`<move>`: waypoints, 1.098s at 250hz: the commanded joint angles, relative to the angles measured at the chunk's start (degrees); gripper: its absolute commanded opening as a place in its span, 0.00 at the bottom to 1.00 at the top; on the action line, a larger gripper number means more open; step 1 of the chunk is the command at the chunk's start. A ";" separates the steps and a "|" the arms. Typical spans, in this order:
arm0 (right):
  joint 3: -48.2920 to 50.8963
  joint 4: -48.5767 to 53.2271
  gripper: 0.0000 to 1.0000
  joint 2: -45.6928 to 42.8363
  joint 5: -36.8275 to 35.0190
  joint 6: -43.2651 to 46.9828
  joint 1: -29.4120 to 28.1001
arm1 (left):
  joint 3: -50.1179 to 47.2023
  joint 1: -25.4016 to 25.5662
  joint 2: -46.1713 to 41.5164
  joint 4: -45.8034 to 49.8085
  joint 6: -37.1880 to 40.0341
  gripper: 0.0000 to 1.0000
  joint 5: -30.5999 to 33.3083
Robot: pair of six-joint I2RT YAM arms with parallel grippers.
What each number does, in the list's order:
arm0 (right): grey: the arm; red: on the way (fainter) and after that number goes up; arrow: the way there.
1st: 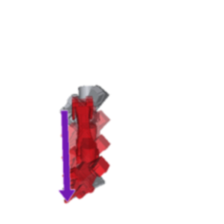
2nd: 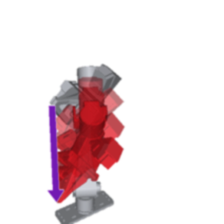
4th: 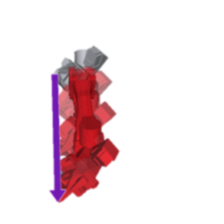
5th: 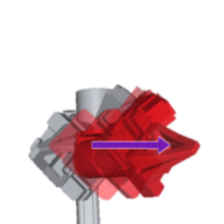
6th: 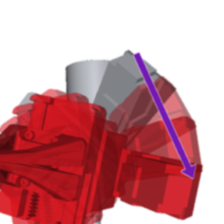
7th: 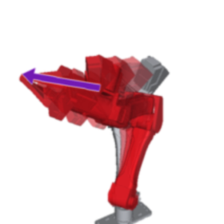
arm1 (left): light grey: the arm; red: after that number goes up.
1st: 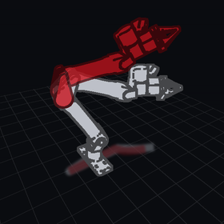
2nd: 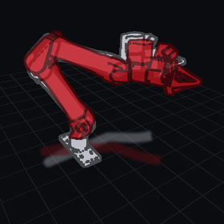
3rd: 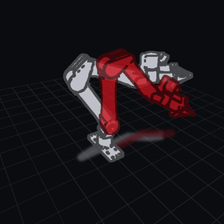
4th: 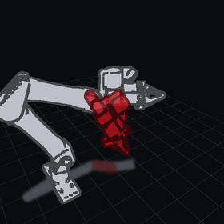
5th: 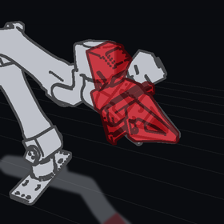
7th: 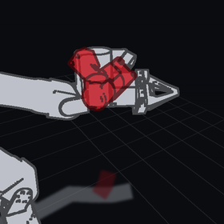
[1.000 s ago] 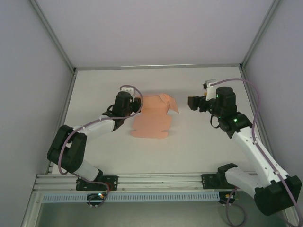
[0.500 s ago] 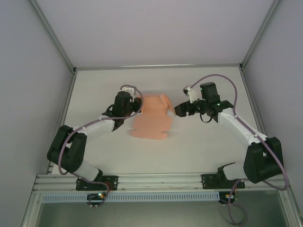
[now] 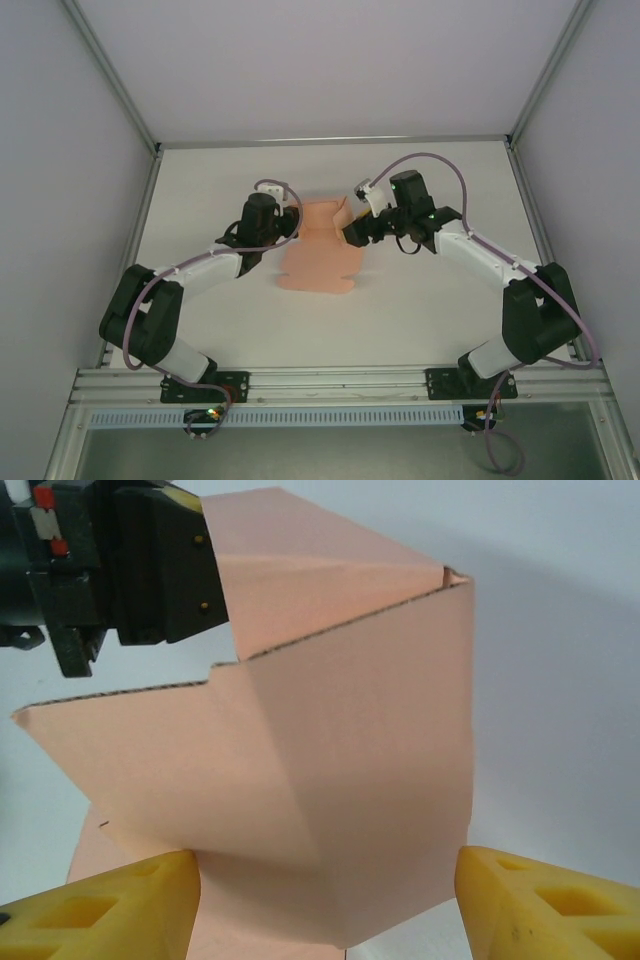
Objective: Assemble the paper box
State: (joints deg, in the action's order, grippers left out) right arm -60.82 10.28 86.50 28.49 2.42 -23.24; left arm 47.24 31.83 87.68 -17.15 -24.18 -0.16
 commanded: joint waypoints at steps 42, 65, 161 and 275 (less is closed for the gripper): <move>-2.10 -5.62 0.67 3.79 -15.10 -0.14 -3.39 | 1.62 1.98 -2.78 1.52 1.42 0.00 0.79; -2.31 -8.08 0.64 5.71 -17.68 -0.83 -3.39 | 2.05 2.35 -2.64 1.69 1.67 0.00 0.73; -4.08 -14.46 0.45 13.40 -25.11 -4.25 -3.50 | 3.59 3.39 -0.43 2.58 1.47 0.00 1.04; -3.49 -18.45 0.36 19.56 -26.81 -4.99 -3.50 | 11.40 5.22 8.02 15.54 0.76 0.00 11.03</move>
State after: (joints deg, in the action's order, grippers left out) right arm -64.14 -5.41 103.81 5.10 -1.50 -27.20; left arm 53.89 34.61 93.65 -7.81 -23.46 9.50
